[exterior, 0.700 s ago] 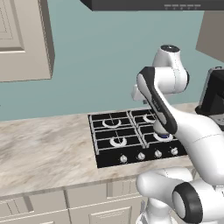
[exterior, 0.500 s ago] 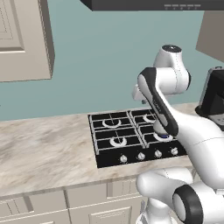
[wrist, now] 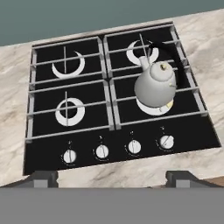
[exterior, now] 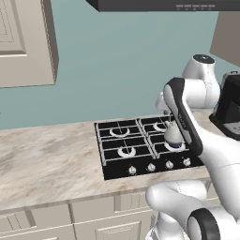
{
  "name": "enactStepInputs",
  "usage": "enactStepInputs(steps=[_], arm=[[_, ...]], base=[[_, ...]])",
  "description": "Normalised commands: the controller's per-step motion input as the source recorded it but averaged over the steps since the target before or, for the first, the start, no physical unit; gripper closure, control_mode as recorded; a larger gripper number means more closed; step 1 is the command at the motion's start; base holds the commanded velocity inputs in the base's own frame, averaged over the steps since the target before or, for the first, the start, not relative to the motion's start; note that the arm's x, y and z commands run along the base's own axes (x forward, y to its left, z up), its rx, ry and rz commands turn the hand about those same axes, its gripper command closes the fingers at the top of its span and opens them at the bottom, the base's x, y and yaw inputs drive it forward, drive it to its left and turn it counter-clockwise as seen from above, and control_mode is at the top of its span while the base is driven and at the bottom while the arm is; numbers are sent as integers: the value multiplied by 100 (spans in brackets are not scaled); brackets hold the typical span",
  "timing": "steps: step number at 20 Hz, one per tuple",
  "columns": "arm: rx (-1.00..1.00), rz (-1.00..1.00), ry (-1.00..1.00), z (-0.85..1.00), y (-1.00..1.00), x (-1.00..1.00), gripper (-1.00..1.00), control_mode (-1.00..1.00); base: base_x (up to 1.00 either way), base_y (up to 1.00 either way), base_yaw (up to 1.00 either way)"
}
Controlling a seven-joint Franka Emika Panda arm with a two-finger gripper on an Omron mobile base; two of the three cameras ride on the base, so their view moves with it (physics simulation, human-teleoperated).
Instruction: Lower the heat of the kettle.
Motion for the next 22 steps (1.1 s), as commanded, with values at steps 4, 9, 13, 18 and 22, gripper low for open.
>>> enactStepInputs(steps=[4, 9, 13, 18, 22], arm=[[2, -23, 4, -31, -55, -22, -100, -100], [0, -19, 4, -32, -35, -8, -100, -100], [-6, -3, 2, -32, -22, 0, -100, -100], [-12, 1, 2, -44, -21, 0, -100, -100], [0, 16, -1, -36, -24, -1, -100, -100]], base=[[0, 0, 0], [0, 0, 0], [0, 0, 0], [0, 0, 0], [0, 0, 0]])
